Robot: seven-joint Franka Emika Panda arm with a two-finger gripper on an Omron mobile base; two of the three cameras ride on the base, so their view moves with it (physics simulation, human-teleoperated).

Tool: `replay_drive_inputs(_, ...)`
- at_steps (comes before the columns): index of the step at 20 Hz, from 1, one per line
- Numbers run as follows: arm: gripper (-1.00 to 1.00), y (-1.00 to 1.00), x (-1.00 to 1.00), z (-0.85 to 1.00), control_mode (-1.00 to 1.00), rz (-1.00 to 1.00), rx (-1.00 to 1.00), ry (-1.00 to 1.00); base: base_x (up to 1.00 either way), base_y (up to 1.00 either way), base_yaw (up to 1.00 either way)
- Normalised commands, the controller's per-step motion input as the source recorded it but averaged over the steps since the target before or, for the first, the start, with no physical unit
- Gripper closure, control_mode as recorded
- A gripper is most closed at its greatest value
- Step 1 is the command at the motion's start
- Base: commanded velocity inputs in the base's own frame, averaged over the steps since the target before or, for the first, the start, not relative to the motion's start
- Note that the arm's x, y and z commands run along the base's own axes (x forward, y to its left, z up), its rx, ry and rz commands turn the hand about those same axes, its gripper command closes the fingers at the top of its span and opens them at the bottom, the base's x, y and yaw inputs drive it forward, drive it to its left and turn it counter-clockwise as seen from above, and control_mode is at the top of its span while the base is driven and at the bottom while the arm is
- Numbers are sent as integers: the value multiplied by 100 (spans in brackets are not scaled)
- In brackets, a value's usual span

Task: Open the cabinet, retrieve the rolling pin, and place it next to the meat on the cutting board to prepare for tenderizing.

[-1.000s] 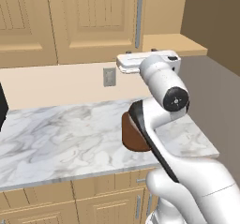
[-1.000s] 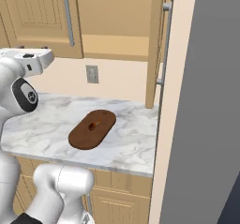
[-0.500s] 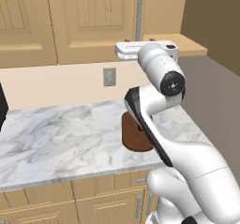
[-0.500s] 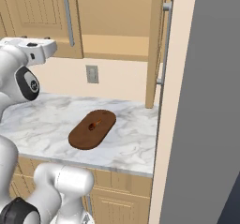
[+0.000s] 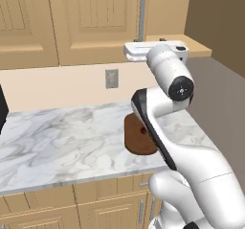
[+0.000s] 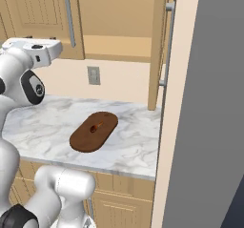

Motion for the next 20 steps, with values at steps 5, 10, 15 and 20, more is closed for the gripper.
replay_drive_inputs(5, -100, -38, 1, 0, -100, 0, 0, -4, 0, 0, 0)
replay_drive_inputs(10, -100, -35, 25, 0, -100, 0, 0, -1, 0, 0, 0)
replay_drive_inputs(15, -100, -9, 62, 0, -100, 1, 0, 0, 0, 0, 0)
replay_drive_inputs(20, -100, 5, 56, 0, -100, 6, 0, 0, 0, 0, 0)
